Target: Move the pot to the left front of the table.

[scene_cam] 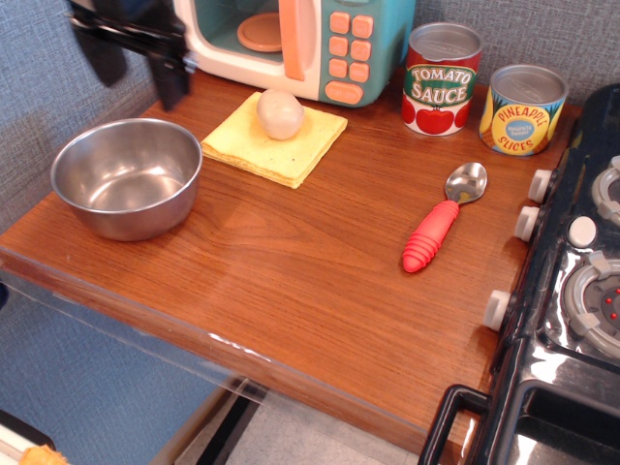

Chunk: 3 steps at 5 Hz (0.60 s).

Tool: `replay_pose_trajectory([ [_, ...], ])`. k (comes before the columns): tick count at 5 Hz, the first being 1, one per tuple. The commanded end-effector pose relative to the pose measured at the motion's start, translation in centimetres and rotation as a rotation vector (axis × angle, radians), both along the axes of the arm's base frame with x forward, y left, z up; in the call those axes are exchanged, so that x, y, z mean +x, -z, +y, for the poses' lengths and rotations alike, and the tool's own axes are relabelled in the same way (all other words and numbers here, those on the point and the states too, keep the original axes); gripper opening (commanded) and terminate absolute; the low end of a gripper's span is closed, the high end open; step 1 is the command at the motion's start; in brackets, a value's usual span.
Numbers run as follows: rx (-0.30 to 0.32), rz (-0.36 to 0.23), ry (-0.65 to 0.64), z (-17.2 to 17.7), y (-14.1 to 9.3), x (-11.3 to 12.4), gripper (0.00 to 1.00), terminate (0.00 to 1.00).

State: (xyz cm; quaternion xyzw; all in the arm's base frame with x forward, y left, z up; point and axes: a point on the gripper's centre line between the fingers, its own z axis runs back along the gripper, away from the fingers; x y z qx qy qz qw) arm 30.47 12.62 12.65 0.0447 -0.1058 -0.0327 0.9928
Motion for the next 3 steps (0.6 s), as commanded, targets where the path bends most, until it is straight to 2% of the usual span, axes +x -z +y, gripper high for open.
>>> replay_pose_trajectory([
  [1,0.002,-0.005,-0.001,-1.24,-1.19,-1.12,1.0,0.0],
  [2,0.002,-0.005,-0.001,-1.24,-1.19,-1.12,1.0,0.0],
  [3,0.002,-0.005,-0.001,-1.24,-1.19,-1.12,1.0,1.0],
])
